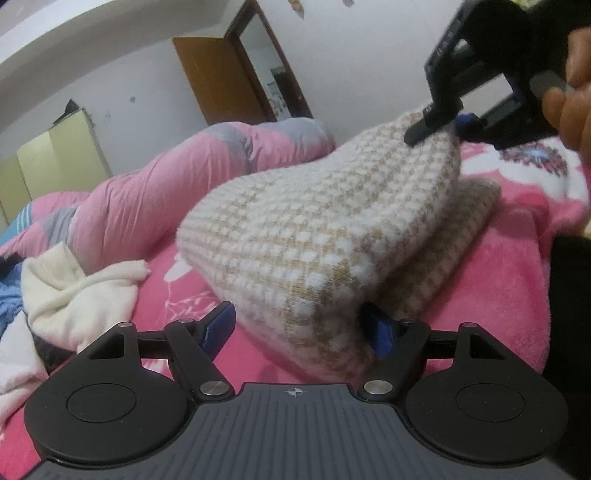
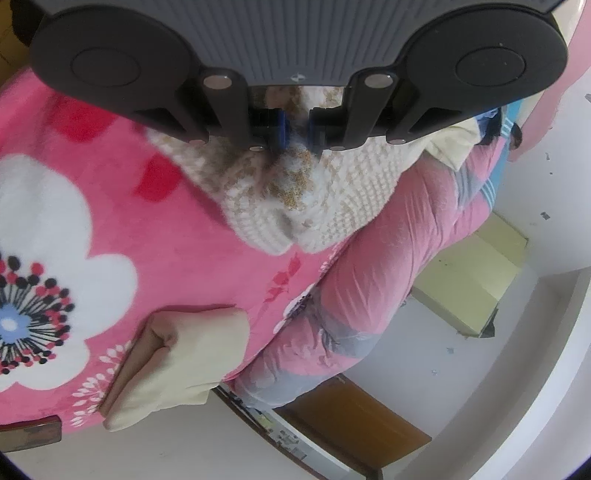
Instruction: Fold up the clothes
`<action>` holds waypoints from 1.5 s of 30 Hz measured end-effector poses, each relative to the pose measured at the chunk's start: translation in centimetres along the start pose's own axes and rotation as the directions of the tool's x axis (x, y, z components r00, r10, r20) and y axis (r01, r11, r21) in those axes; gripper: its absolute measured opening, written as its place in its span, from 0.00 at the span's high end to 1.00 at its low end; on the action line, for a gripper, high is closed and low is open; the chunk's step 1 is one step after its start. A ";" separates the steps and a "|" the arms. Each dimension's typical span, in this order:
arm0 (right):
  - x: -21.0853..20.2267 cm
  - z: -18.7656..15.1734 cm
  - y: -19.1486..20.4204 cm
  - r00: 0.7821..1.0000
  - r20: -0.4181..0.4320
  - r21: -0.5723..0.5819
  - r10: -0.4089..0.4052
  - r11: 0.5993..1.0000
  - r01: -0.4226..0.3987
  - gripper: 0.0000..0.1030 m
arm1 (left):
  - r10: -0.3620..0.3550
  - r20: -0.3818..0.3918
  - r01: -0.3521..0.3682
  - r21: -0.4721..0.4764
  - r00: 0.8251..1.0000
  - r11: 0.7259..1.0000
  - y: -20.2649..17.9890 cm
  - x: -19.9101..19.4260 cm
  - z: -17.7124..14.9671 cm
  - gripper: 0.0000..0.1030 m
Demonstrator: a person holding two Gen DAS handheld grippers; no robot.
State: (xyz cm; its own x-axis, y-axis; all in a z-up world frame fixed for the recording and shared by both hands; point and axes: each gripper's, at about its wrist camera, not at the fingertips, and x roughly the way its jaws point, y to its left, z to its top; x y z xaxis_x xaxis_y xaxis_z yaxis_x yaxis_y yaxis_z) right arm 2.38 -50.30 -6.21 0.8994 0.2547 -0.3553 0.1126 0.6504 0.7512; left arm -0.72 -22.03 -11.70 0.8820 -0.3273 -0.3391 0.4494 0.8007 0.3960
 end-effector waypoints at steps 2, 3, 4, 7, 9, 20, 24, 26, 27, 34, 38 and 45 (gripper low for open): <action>-0.2 -0.2 0.5 1.000 -0.006 -0.006 0.026 1.000 -0.026 0.89 | 0.017 0.013 -0.016 -0.025 1.000 1.000 0.8 -1.0 0.3 0.32; -0.4 -0.3 0.8 0.999 -0.010 -0.008 0.039 0.999 -0.039 0.89 | 0.030 0.018 -0.029 -0.038 0.999 0.999 1.2 -1.6 0.6 0.34; -0.5 -0.4 1.0 0.999 -0.013 -0.011 0.052 0.999 -0.053 0.89 | 0.057 0.024 -0.056 -0.032 0.998 0.998 1.5 -1.9 0.8 0.36; -0.7 -1.6 0.7 0.997 -0.032 -0.004 0.073 0.997 -0.073 0.89 | 0.058 -0.003 -0.058 -0.024 0.998 0.998 2.2 -2.1 0.4 0.36; -0.3 -2.9 -0.8 0.998 -0.045 0.017 0.043 0.999 -0.042 0.90 | 0.058 -0.005 -0.058 0.011 0.998 0.998 1.6 -2.0 0.0 0.36; -0.8 -3.6 -3.7 0.998 -0.041 0.063 0.048 0.997 -0.046 0.91 | -0.053 -0.039 0.058 0.139 0.998 0.989 2.0 -3.6 -0.5 0.37; -1.1 -3.0 -3.2 0.997 -0.032 0.043 0.076 0.996 -0.075 0.91 | -0.215 -0.069 0.216 0.006 0.974 0.976 7.0 -6.7 0.4 0.37; -0.9 -2.9 -3.3 0.997 -0.036 0.026 0.075 0.997 -0.074 0.91 | -0.246 -0.023 0.240 -0.159 0.969 0.958 10.4 -7.4 2.1 0.37; -0.8 -2.9 -3.4 0.997 -0.040 0.018 0.073 0.997 -0.072 0.91 | -0.232 0.007 0.228 -0.210 0.973 0.951 11.4 -7.1 3.1 0.37; -1.0 -3.7 -3.5 0.998 -0.017 -0.035 0.057 0.998 -0.057 0.91 | -0.161 0.178 0.154 0.051 0.971 0.987 5.4 1.7 7.7 0.40; -1.4 -4.3 -3.2 0.999 0.003 -0.103 0.044 0.994 -0.044 0.90 | -0.182 0.132 0.166 0.125 0.974 0.978 2.8 5.6 6.0 0.47; -6.5 -3.8 -0.4 0.991 0.117 -0.391 -0.059 0.915 0.101 0.74 | -0.210 0.113 0.191 0.158 0.971 0.969 1.8 7.3 4.8 0.49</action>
State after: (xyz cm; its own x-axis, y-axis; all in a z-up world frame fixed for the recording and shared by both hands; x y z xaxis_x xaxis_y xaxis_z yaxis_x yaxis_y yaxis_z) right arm -5.10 -49.46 -6.31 0.9343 0.1303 -0.3318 0.0287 0.9003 0.4343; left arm 7.18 -25.42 -9.40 0.7782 -0.5425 -0.3164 0.6264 0.6337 0.4540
